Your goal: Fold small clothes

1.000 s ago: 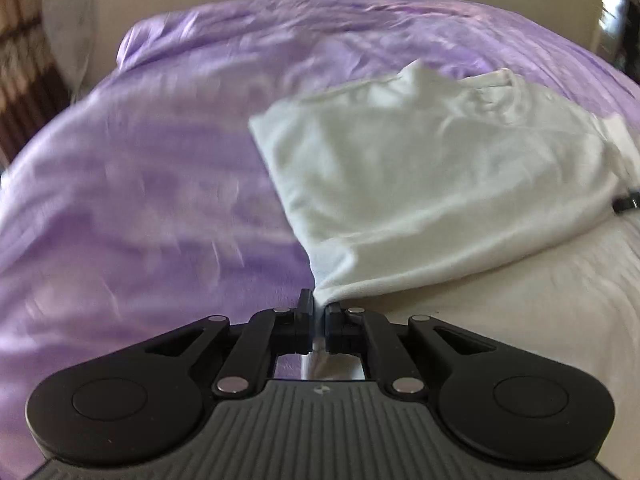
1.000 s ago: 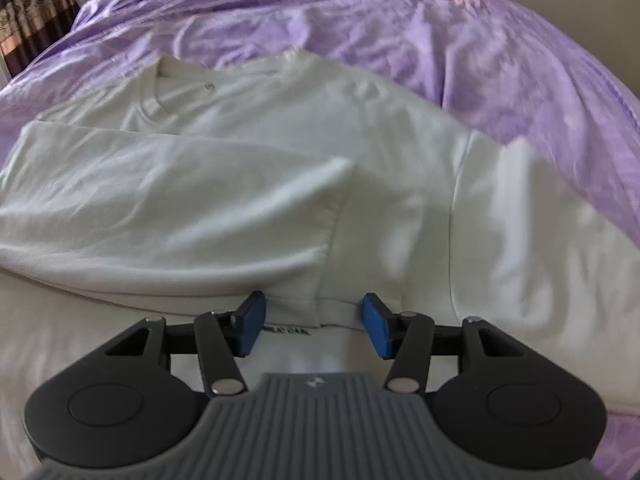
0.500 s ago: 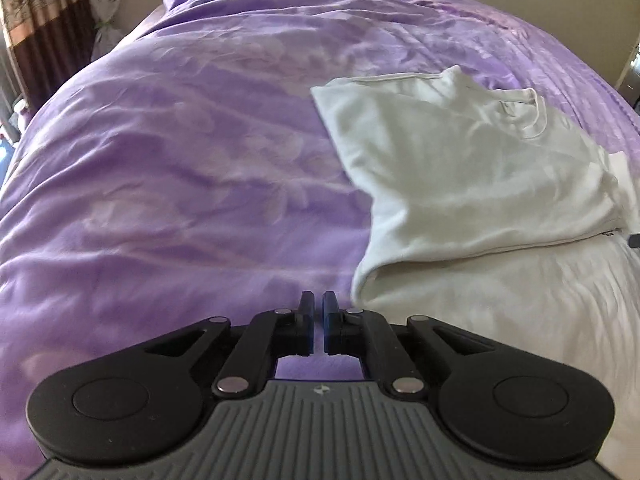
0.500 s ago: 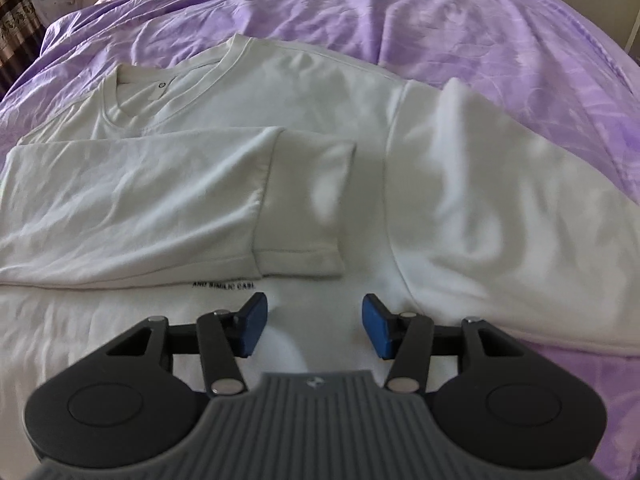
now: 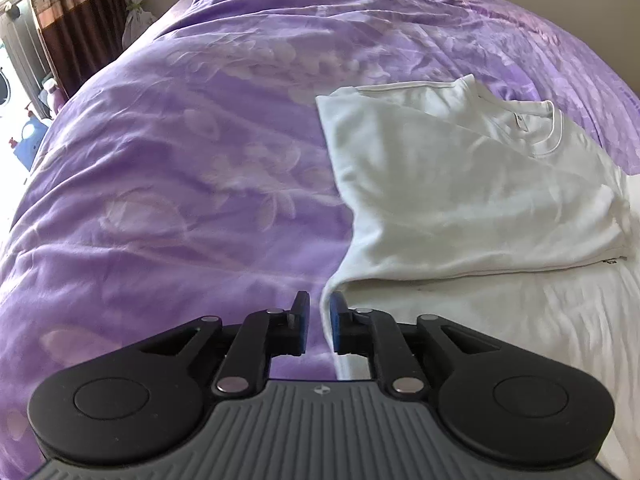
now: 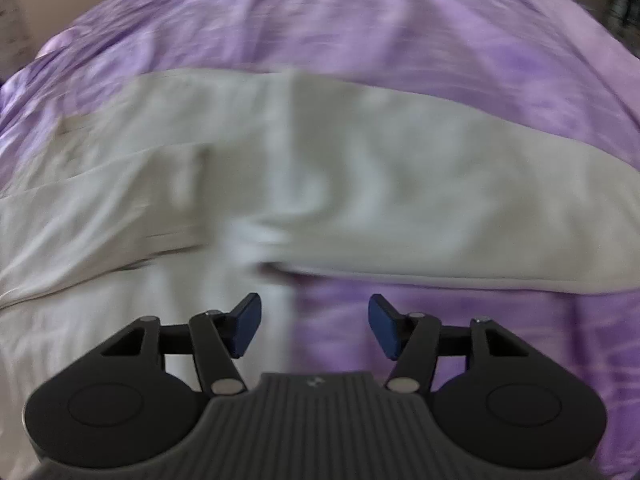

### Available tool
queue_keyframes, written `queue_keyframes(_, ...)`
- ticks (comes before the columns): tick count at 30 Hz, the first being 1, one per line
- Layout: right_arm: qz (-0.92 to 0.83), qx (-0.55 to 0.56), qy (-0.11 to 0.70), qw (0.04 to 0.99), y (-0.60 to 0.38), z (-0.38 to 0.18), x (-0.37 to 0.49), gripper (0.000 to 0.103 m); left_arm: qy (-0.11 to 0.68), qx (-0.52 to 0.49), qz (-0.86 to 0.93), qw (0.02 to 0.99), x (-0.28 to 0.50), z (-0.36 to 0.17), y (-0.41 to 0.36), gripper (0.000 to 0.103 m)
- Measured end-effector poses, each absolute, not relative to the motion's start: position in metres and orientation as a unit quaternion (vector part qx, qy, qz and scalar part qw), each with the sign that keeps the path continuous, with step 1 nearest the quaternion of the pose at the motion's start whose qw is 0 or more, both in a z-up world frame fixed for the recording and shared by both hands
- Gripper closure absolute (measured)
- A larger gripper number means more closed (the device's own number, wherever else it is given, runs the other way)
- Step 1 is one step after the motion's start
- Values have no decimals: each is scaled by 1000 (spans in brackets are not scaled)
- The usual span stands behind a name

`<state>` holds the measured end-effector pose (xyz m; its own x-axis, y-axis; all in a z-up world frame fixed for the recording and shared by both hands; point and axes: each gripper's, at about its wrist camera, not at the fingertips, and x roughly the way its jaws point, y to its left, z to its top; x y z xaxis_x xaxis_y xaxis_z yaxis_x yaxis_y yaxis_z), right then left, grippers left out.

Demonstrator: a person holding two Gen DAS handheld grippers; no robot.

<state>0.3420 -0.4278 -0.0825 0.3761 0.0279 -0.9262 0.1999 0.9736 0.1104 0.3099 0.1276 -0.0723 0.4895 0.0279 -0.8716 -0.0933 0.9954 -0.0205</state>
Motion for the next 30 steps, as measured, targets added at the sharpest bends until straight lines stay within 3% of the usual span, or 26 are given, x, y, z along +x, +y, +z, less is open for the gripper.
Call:
queue_keyframes(13,-222,204,547,781,-628,-93,299,49,547,-20,68,834,343,-92,106,82)
queue_keyframes(30,-315,287,511,746,-734,-90,281,54,552,-11,86,829,354,-94,106,78)
